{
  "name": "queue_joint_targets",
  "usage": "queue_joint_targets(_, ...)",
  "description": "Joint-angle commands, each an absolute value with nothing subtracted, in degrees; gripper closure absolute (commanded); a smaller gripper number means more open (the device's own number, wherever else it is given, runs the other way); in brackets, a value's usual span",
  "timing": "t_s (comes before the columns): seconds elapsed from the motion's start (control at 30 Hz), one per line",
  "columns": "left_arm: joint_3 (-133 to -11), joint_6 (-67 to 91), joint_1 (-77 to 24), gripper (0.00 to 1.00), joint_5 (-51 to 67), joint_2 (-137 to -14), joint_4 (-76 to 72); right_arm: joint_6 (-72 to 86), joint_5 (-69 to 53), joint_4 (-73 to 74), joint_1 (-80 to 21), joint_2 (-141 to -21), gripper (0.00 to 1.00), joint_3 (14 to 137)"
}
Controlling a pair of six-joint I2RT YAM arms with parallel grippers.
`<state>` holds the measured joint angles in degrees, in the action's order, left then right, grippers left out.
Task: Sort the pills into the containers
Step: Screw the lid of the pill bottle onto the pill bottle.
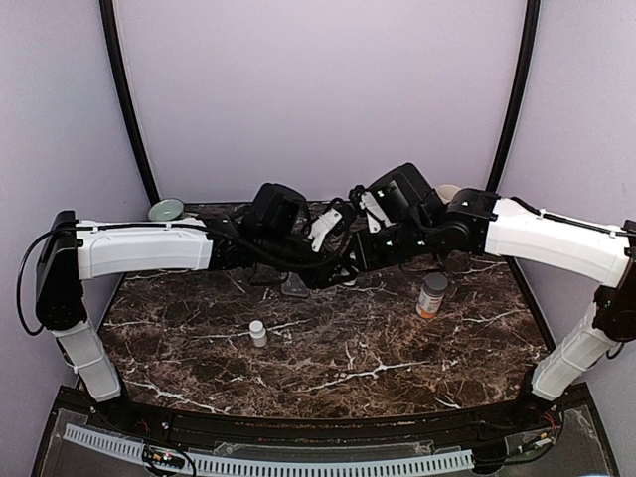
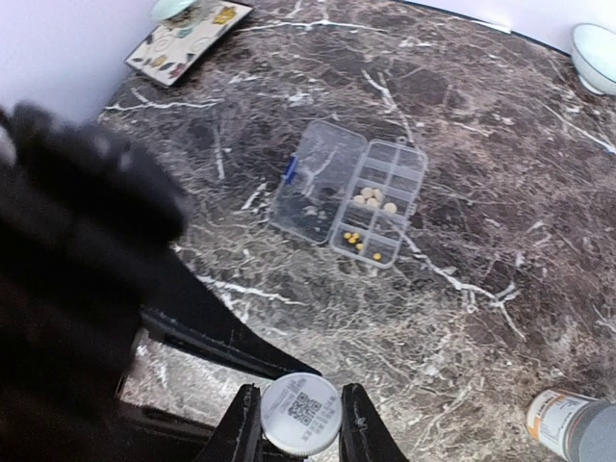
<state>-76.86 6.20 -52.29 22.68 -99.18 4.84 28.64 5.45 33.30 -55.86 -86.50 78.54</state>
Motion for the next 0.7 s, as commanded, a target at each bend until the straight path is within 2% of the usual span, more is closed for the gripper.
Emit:
queue_joint_targets(0.0, -81.5, 4.78, -55.58, 1.0, 7.56, -101.55, 3.74, 31.88, 6.83, 33.03, -59.45, -89.35, 0.87, 81.9)
queue_joint_targets(0.1, -80.69, 5.56, -55.78, 0.99, 5.36, -101.12, 2.0, 32.34, 7.95, 32.22, -59.57, -88.82, 0.87, 80.88)
queue_joint_targets(0.2, -79.22, 5.54, -55.73, 0.88, 5.61, -100.15, 0.29, 32.26, 8.71, 30.45, -59.59, -87.55, 0.87, 79.26)
queue_joint_targets(0.27, -78.88, 5.54, -55.77, 0.85, 5.96, -99.94, -0.15, 32.26, 8.79, 30.42, -59.53, -87.49, 0.87, 78.7)
queue_joint_targets(0.33, -78.57, 5.6, -55.72, 0.85, 6.07, -99.64, -0.85, 32.13, 8.62, 30.69, -59.59, -87.79, 0.87, 78.62)
queue_joint_targets(0.43, -78.51, 5.56, -55.72, 0.91, 6.15, -99.65, -1.23, 32.36, 8.47, 30.16, -59.55, -87.36, 0.86, 77.78)
queue_joint_targets(0.57, -78.59, 5.53, -55.72, 0.93, 6.16, -99.73, -0.89, 32.77, 9.6, 29.3, -59.29, -85.7, 0.74, 76.48)
queue_joint_targets(0.67, -77.44, 5.41, -55.64, 0.93, 6.12, -98.88, -2.24, 32.63, 8.64, 28.26, -58.85, -85.26, 0.75, 75.55)
